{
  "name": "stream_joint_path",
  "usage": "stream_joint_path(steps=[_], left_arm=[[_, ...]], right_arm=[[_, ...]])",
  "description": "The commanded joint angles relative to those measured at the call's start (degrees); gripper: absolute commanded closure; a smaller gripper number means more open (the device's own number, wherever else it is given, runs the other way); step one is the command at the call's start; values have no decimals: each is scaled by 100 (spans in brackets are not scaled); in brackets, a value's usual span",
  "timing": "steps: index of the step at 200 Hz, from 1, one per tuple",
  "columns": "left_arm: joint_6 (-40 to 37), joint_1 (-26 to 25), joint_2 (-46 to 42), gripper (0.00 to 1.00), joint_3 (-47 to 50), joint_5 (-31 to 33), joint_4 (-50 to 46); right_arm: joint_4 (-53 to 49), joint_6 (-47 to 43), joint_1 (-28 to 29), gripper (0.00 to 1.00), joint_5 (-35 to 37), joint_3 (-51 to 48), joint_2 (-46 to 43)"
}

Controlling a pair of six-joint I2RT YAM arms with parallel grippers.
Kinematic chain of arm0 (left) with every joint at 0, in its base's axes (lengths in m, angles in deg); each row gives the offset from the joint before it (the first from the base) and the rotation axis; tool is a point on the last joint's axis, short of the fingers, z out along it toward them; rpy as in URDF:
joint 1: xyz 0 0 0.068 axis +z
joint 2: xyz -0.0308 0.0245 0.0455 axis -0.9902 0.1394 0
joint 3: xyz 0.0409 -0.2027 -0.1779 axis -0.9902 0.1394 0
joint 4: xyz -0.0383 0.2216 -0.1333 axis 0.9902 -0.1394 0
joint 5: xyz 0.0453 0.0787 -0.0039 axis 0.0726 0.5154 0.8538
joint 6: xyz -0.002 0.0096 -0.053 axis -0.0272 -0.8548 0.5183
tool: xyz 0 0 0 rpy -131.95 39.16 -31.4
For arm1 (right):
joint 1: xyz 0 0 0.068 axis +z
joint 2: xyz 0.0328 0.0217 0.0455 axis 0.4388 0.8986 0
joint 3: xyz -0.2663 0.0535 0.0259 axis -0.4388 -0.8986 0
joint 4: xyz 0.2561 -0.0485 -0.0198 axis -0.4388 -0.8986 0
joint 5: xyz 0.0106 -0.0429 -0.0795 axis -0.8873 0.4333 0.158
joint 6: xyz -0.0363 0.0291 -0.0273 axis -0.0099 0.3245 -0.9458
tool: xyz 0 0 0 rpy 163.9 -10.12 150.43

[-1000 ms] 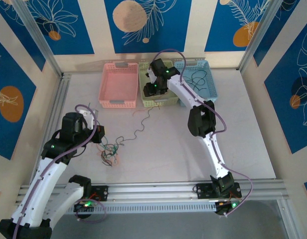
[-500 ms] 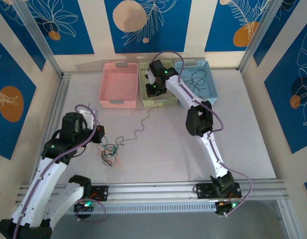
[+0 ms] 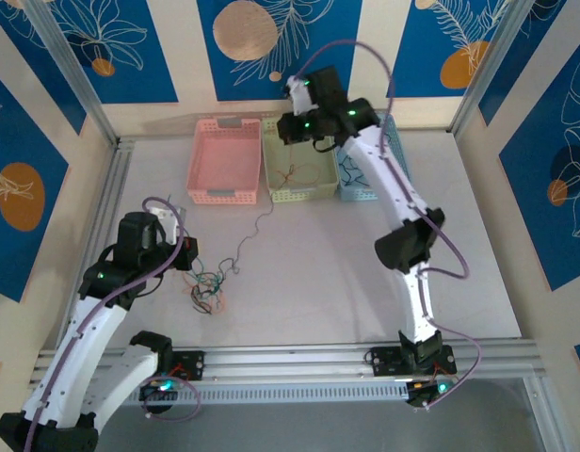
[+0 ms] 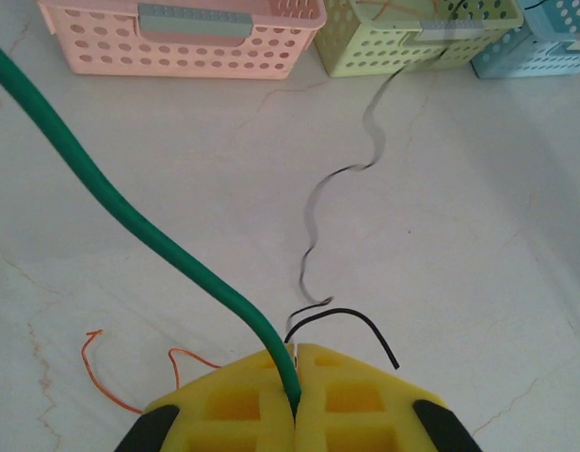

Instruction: Untangle the cables

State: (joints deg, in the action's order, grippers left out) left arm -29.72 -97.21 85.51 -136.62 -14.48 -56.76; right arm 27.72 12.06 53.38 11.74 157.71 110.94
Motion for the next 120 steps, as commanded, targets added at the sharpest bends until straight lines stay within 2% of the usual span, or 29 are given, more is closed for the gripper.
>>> stream_joint_path(steps=[1, 48, 66, 120], left_arm=[[-137, 75, -8, 100, 15, -4, 9], [-136, 77, 48, 100, 15, -8, 1], [-147, 80, 55, 100, 15, -8, 1], [-143, 79, 33, 100, 15, -30, 2]], right_arm=[[623, 682, -330, 100, -911, -32, -365], [1424, 1786, -1014, 100, -1736, 1049, -205], [1956, 2356, -1249, 100, -2032, 1137, -98], [2644, 2952, -1497, 100, -1969, 1151, 459]])
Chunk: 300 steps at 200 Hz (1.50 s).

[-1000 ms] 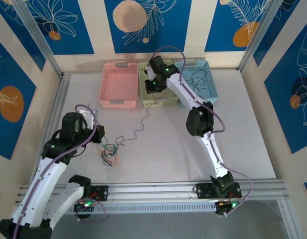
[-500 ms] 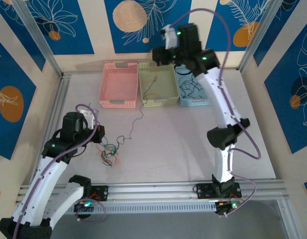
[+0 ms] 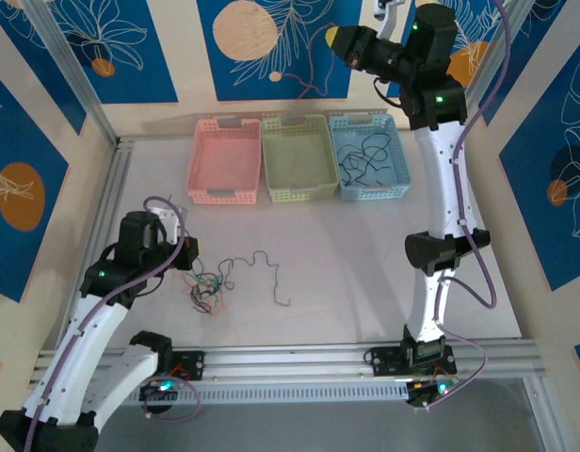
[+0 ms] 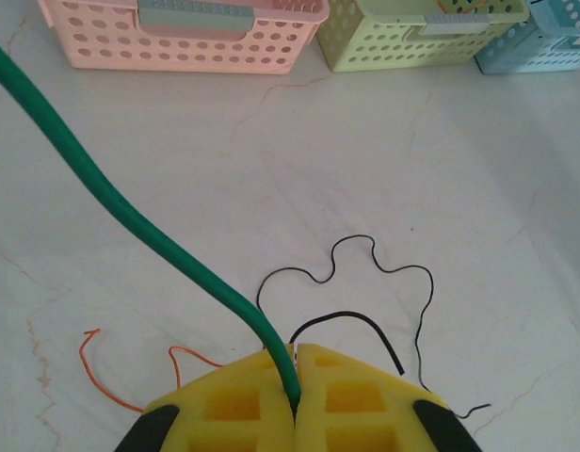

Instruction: Untangle the cables

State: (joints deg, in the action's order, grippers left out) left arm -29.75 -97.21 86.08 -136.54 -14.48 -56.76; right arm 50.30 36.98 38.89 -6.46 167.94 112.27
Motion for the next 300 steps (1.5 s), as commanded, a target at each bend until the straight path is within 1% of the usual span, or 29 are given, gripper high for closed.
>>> stream_joint_path(steps=[1, 27, 69, 85, 99, 128, 152, 156, 165, 173, 180, 189, 201, 211, 223, 235, 248, 261, 271, 281, 300], left_arm=[[-139, 75, -22, 100, 6, -34, 1], [-146, 81, -38, 100, 11, -39, 9], [-142, 81, -65, 100, 6, -64, 19], [-146, 81, -66, 100, 6, -70, 19], [-144, 81, -72, 100, 6, -74, 18], [-145, 77, -88, 100, 8, -83, 32], [-145, 79, -87, 100, 6, -92, 27], [-144, 81, -90, 100, 6, -93, 27], [-146, 75, -80, 100, 6, -96, 30], [-143, 78, -73, 100, 8, -99, 27], [-145, 77, -67, 100, 16, -93, 31], [-139, 81, -64, 100, 11, -91, 28], [-144, 75, -63, 100, 9, -92, 29], [-139, 79, -62, 100, 6, -83, 30], [-137, 79, -73, 100, 11, -67, 28], [-129, 80, -90, 100, 8, -57, 27], [-130, 79, -101, 100, 7, -54, 20], [-131, 79, -123, 100, 6, -48, 30], [-136, 81, -139, 100, 6, -48, 29], [-129, 78, -159, 100, 6, -54, 31], [-134, 81, -195, 100, -2, -39, 29]], right_arm=[[392, 467, -52, 100, -151, 130, 332], [236, 543, -83, 100, -220, 30, 665], [293, 239, 4, 100, 14, -958, 947], [43, 93, 51, 100, 118, -1142, 1174], [-190, -113, 106, 100, 401, -1372, 1358], [-291, -427, 229, 100, 998, -2117, 1587], [-618, -815, 377, 100, 1586, -2180, 1837], [-656, -858, 389, 96, 1621, -2171, 1869], [-787, -942, 402, 82, 1630, -2086, 1934], [-997, -1012, 428, 66, 1612, -1949, 1963], [-1213, -1099, 465, 58, 1666, -1795, 1960], [-1506, -1285, 553, 52, 1821, -1611, 1884], [-1832, -1615, 696, 48, 1984, -1529, 1626], [-2022, -1864, 871, 47, 2215, -1707, 1227], [-1931, -2047, 1095, 46, 2500, -2503, 529], [-1509, -2122, 1307, 45, 2558, -3693, -411], [-1014, -2098, 1515, 44, 2313, -4933, -1313], [-562, -1925, 1686, 44, 1913, -6206, -1953], [-350, -1670, 1810, 44, 1828, -6958, -2210], [-223, -1508, 1952, 45, 1712, -7475, -2272], [-253, -1177, 2266, 46, 1822, -7960, -2069]])
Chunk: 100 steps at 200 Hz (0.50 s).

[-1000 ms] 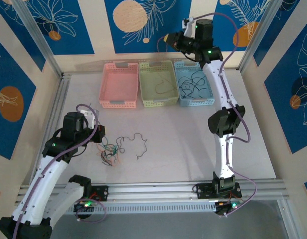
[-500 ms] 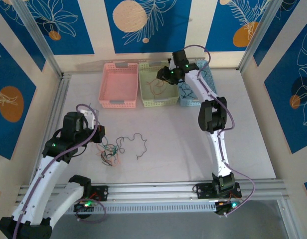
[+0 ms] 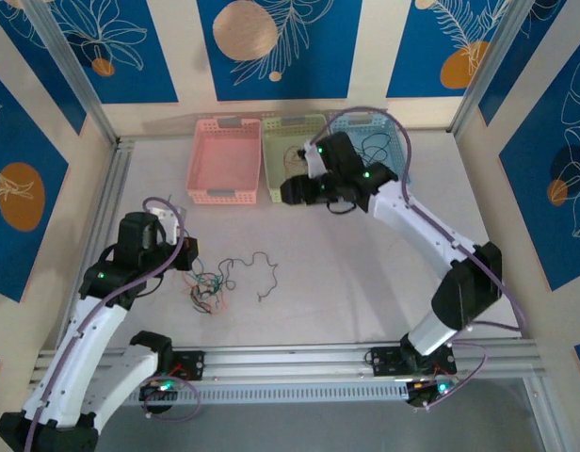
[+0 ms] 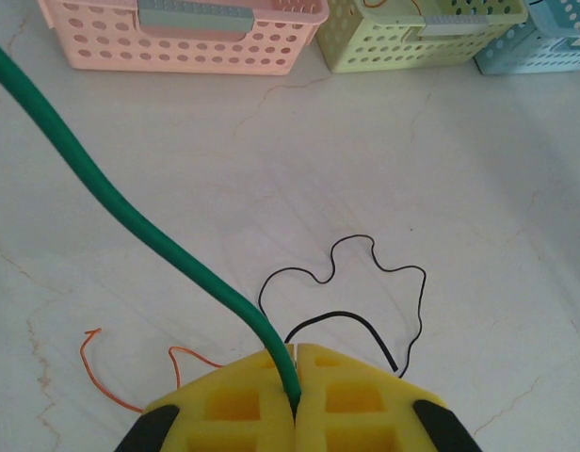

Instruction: Untangle the cables

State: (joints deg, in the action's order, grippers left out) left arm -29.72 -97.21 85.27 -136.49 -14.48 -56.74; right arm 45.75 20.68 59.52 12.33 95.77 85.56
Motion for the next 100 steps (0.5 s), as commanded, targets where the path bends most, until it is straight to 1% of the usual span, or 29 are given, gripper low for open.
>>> stream_joint_path(steps=[1, 26, 47, 73, 89, 100], left_arm=[[-138, 81, -119, 100, -2, -39, 26], [-136, 79, -162, 100, 2, -12, 33], [-134, 81, -161, 100, 2, -42, 34], [-149, 80, -174, 100, 2, -122, 53], [-152, 81, -218, 100, 8, -127, 60], [-144, 79, -237, 100, 5, -116, 62]], right_arm=[[206, 475, 219, 46, -52, -749, 615], [228, 818, 676, 46, 15, -934, 1098], [168, 1003, 1026, 46, 181, -851, 1482], [304, 1006, 1287, 47, 248, -862, 1726], [263, 1023, 1358, 46, 286, -833, 1886], [198, 1069, 1379, 48, 312, -805, 2016]])
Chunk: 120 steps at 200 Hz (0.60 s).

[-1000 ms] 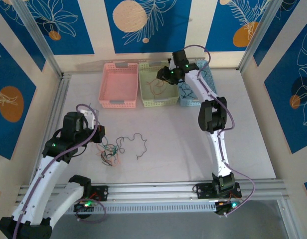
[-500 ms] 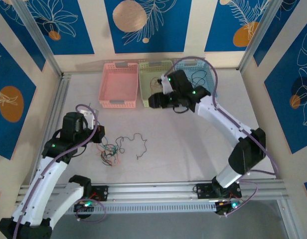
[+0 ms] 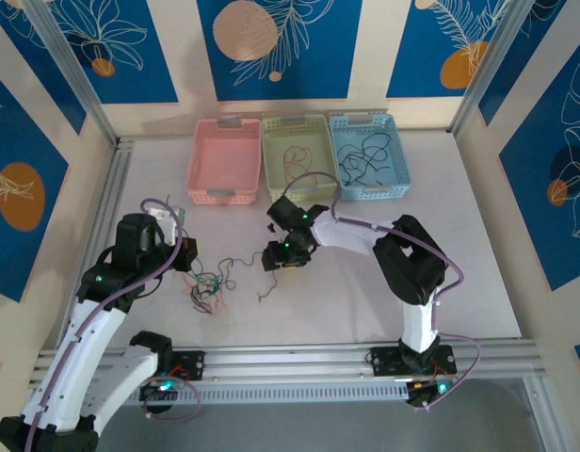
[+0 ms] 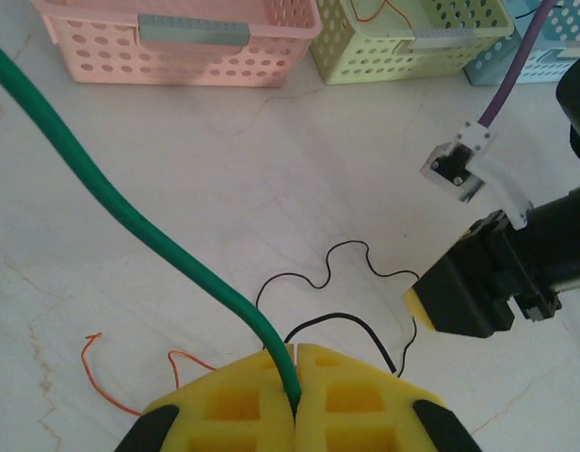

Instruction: Untangle the cables

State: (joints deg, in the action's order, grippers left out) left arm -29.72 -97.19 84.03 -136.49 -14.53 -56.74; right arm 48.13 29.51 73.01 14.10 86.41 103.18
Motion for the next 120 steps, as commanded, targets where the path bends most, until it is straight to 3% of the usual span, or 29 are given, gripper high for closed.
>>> stream_joint_path(steps=[1, 46, 95, 120], left_arm=[[-146, 78, -117, 100, 3, -113, 61], [-145, 84, -173, 100, 2, -140, 76], [-146, 97, -214, 100, 8, -138, 78], [-139, 101, -223, 100, 13, -133, 78]], right_arm=[[-42, 189, 30, 48, 136, 129, 263], [240, 165, 83, 62, 154, 167, 515], [384, 143, 24, 100, 534, 125, 313], [620, -107, -236, 100, 1048, -351, -695]])
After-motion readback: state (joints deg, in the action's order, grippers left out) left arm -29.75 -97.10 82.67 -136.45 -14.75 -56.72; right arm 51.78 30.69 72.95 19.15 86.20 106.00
